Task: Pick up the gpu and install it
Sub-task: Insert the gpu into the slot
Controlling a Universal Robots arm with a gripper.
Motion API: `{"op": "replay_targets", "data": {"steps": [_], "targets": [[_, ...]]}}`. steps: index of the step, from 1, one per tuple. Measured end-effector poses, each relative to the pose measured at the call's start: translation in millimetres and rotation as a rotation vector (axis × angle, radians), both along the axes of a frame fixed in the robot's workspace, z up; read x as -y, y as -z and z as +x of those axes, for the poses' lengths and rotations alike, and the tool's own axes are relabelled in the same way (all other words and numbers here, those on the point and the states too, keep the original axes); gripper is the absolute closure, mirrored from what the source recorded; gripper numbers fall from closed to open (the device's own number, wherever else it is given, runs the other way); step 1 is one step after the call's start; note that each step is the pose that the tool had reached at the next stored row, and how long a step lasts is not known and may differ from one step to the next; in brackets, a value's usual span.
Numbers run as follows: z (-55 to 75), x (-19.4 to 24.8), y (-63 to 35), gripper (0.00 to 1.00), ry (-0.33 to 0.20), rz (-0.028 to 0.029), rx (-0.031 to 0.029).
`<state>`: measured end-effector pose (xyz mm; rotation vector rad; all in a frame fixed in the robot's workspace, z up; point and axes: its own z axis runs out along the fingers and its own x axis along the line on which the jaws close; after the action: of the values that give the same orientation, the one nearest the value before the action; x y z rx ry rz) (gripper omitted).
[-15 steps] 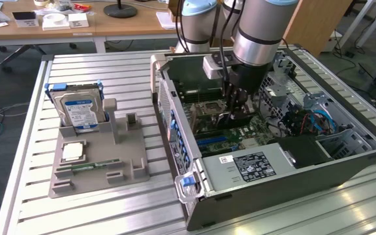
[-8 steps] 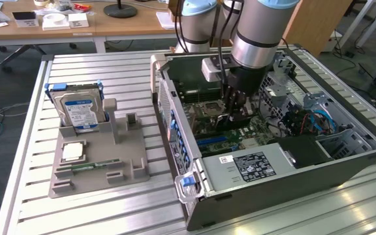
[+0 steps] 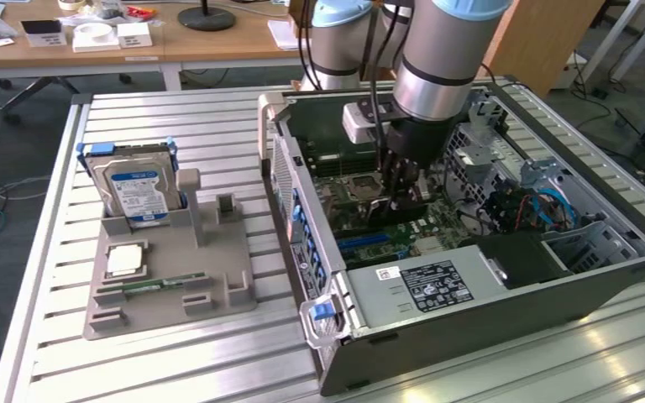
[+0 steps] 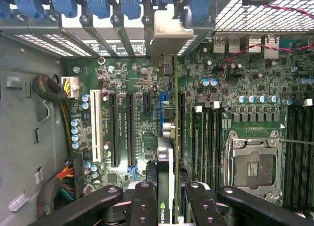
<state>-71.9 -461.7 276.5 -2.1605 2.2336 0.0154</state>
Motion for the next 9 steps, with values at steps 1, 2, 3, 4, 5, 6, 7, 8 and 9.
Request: {"op": "replay_targets", "data": {"steps": [1, 2, 3, 4, 5, 6, 7, 8, 9], "targets": [[-0.8, 0.0, 0.1, 0.73, 0.000, 0.0000, 0.0000], [-1.5, 0.0, 0.2, 0.73, 0.000, 0.0001, 0.0001], [-2.3, 0.0, 0.3, 0.73, 0.000, 0.0000, 0.0000], [-3.0, 0.0, 0.3, 0.73, 0.000, -0.0001, 0.0000], [-3.6, 0.0, 0.3, 0.73, 0.000, -0.0001, 0.0000], [-4.0, 0.0, 0.4, 0.73, 0.000, -0.0001, -0.0001], [-4.2, 0.0, 0.4, 0.73, 0.000, 0.0000, -0.0001], [-4.3, 0.1, 0.4, 0.73, 0.000, -0.0001, 0.0000], [-4.4, 0.4, 0.4, 0.73, 0.000, -0.0001, -0.0001]]}}
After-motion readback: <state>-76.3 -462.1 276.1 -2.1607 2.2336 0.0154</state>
